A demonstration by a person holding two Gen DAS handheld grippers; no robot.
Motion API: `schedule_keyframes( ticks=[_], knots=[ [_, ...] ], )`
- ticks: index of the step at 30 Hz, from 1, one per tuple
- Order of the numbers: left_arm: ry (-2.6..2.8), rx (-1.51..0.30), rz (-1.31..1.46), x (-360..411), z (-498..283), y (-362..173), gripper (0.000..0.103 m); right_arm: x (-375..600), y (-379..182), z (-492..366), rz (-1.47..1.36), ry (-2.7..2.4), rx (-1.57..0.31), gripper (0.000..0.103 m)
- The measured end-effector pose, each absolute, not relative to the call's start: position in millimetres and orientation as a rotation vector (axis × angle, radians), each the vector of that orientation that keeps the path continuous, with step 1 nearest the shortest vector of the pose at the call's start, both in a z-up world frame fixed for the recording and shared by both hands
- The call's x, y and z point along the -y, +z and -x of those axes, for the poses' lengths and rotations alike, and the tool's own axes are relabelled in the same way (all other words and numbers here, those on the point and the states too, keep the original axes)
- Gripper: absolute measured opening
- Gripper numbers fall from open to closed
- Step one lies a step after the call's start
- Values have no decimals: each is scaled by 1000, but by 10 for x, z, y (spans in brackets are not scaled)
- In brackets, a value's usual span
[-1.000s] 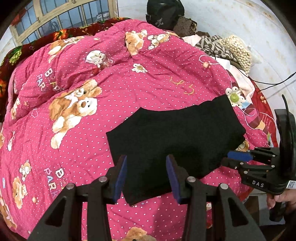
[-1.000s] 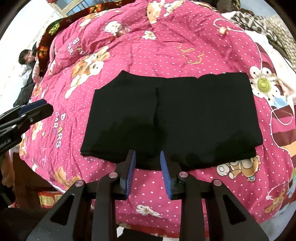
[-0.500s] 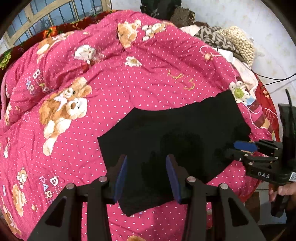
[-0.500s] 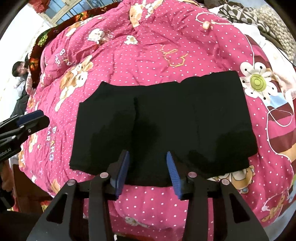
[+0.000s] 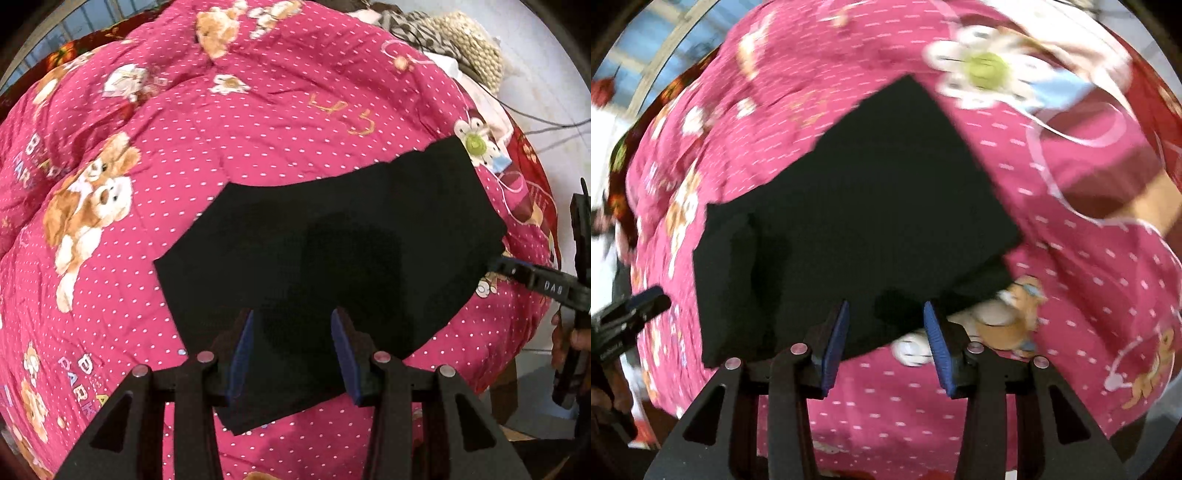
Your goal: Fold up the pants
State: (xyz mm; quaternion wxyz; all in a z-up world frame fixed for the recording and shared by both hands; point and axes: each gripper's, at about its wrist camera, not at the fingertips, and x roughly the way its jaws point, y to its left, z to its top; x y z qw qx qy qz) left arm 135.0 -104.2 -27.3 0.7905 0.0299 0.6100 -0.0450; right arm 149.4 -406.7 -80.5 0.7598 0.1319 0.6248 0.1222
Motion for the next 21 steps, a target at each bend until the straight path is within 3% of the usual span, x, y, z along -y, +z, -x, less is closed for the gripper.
schedule_keyframes(
  ticks=[8, 21],
  knots=[
    [-129, -1331, -112, 1275, -1397, -295, 45, 4524, -913, -1423, -427, 190, -1346, 51],
    [-81, -1372, -128, 1335, -1308, -319, 45, 4648, -1156, -1723, -646, 226, -1330, 53]
  ],
)
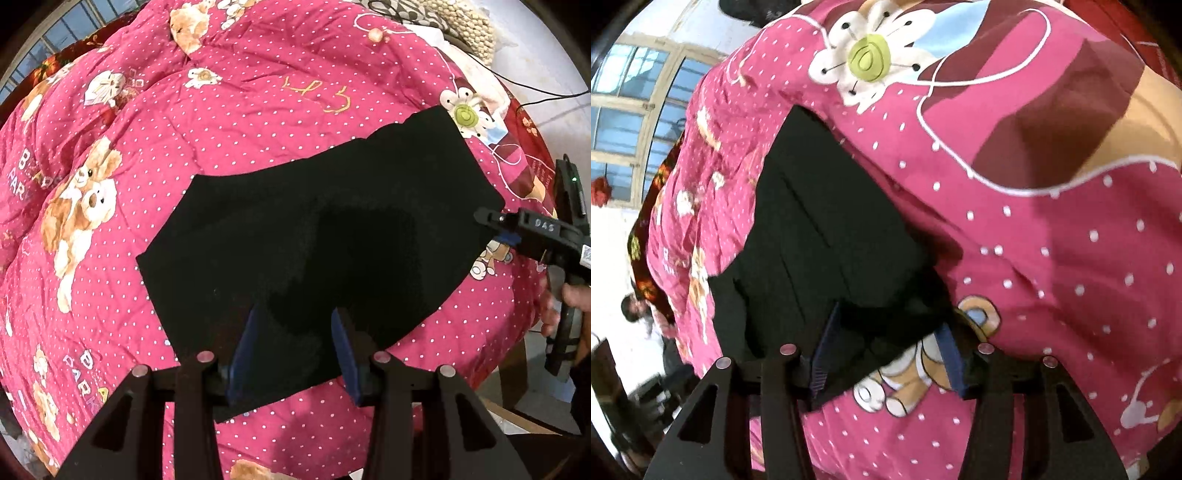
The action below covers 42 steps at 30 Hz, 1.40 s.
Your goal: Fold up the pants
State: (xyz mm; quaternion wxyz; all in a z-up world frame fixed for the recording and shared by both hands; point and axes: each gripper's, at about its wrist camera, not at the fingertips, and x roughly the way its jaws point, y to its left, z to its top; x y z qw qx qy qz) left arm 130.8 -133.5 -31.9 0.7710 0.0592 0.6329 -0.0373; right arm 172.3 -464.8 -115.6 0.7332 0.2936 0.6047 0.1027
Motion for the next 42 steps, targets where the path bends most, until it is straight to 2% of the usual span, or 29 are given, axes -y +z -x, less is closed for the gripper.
schedule_keyframes(
  ticks=[2, 5, 11, 16, 33, 42],
  knots=[
    [-70, -1376, -122, 1326, -1294, -317, 45, 4653, -1098, -1718, -661, 224, -1315, 53],
    [-53, -1379, -114, 1306, -1282, -309, 45, 4647, -939, -1657, -682, 241, -1256, 47],
    [-38, -1369, -113, 1283, -1275, -257, 45, 4627, -1119, -1819, -698, 234, -1332, 46],
    [-29, -1356, -108, 1255, -1241, -229, 45, 4528, -1035, -1954, -635, 218, -1339, 24],
    [-24, -1263, -13, 995, -996, -79, 45, 3872, 6, -1958, -393, 372, -1202, 19],
    [54, -1255, 110, 383, -690, -78, 45, 3029, 353, -1724, -189, 522, -1179, 19]
  ],
)
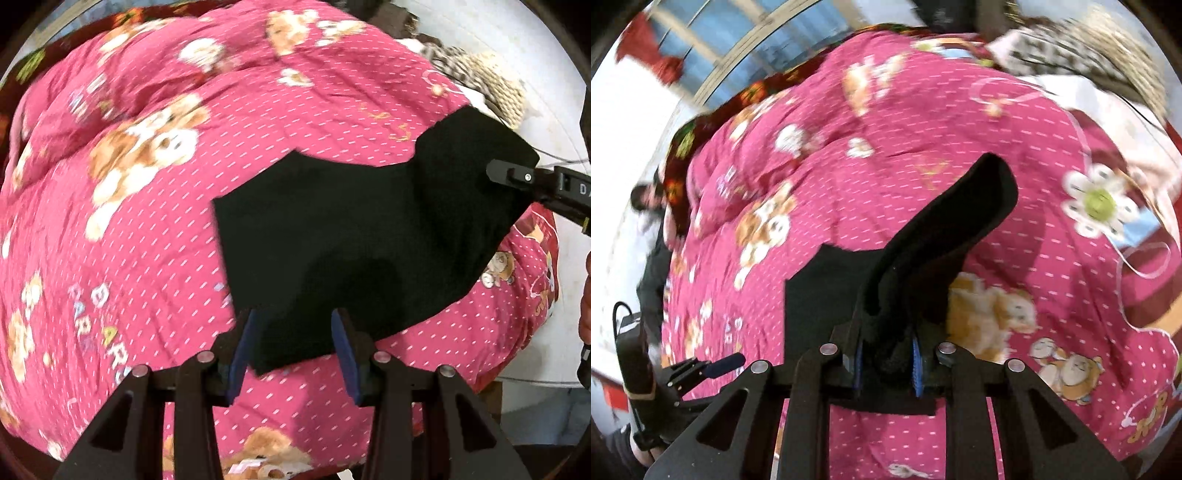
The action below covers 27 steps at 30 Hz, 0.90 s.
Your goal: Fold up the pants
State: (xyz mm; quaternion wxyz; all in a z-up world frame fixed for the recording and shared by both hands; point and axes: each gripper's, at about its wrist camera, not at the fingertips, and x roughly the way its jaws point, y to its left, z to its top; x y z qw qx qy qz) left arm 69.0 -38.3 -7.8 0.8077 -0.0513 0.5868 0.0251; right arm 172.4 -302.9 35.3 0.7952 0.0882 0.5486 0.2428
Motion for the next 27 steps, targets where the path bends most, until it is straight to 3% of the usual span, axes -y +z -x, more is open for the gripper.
schedule_keyframes(
  ticks=[7, 15, 27],
  knots=[
    [137, -1281, 204, -164, -354, -181, 45, 2243, 273, -1501, -49, 649, -1208, 19],
    [228, -1301, 264, -720, -11, -274, 45, 1396, -325, -1142, 128, 739, -1327, 19],
    [207, -1306, 268, -909, -31, -310, 45, 1075, -647, -996, 244, 731, -1389, 19]
  ],
)
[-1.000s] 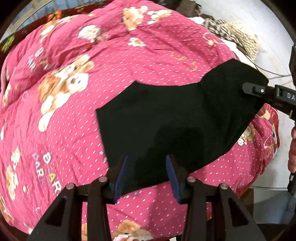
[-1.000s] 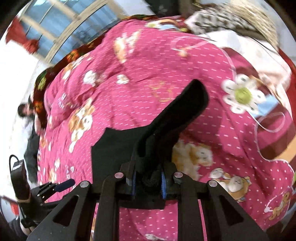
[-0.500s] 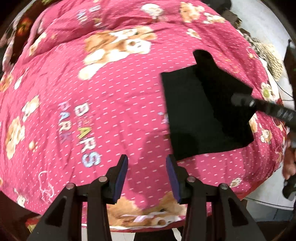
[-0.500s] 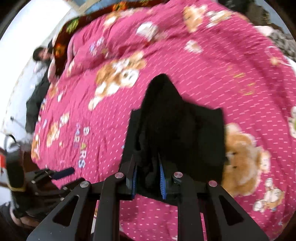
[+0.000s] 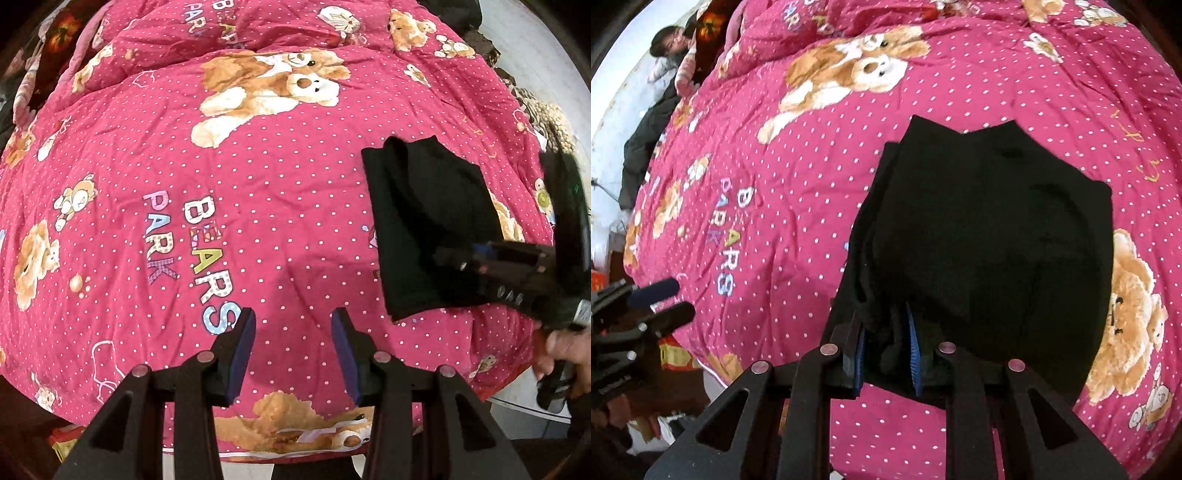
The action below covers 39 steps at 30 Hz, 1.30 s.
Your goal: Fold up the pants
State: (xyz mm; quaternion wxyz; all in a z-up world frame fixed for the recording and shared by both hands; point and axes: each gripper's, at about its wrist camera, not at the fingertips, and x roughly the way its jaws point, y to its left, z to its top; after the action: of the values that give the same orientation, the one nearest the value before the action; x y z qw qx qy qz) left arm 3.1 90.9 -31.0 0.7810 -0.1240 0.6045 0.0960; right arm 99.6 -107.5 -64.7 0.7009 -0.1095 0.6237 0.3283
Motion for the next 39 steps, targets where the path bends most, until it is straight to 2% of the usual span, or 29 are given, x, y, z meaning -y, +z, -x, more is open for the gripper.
schedule_keyframes(
  ticks=[3, 9, 17, 19, 22, 30, 36, 38, 39],
  knots=[
    [206, -1309, 265, -921, -45, -312, 45, 1021, -774, -888, 286, 746, -1402, 20],
    [201, -1311, 261, -878, -78, -309, 45, 1049, -812, -928, 201, 789, -1434, 40],
    [158, -1313, 259, -630, -210, -328, 45, 1591, -540, -908, -46, 786, -1374, 40],
    [137, -1318, 252, -530, -266, -342, 45, 1741, -679, -928, -31, 714, -1414, 40],
    [107, -1322, 243, -386, -373, -343, 45, 1831, -1046, -907, 20, 700, -1588, 39],
    [19, -1295, 264, -106, -926, -342, 45, 2144, -643, -1150, -113, 696, -1468, 39],
    [-47, -1269, 296, -4, -1440, -493, 45, 2255, -594, -1576, -111, 617, -1435, 39],
    [-58, -1275, 302, -13, -1607, -596, 45, 2184, -627, -1736, -107, 615, -1428, 36],
    [-64, -1278, 313, -28, -1682, -653, 45, 2155, -628, -1822, -98, 615, -1423, 27]
  ],
)
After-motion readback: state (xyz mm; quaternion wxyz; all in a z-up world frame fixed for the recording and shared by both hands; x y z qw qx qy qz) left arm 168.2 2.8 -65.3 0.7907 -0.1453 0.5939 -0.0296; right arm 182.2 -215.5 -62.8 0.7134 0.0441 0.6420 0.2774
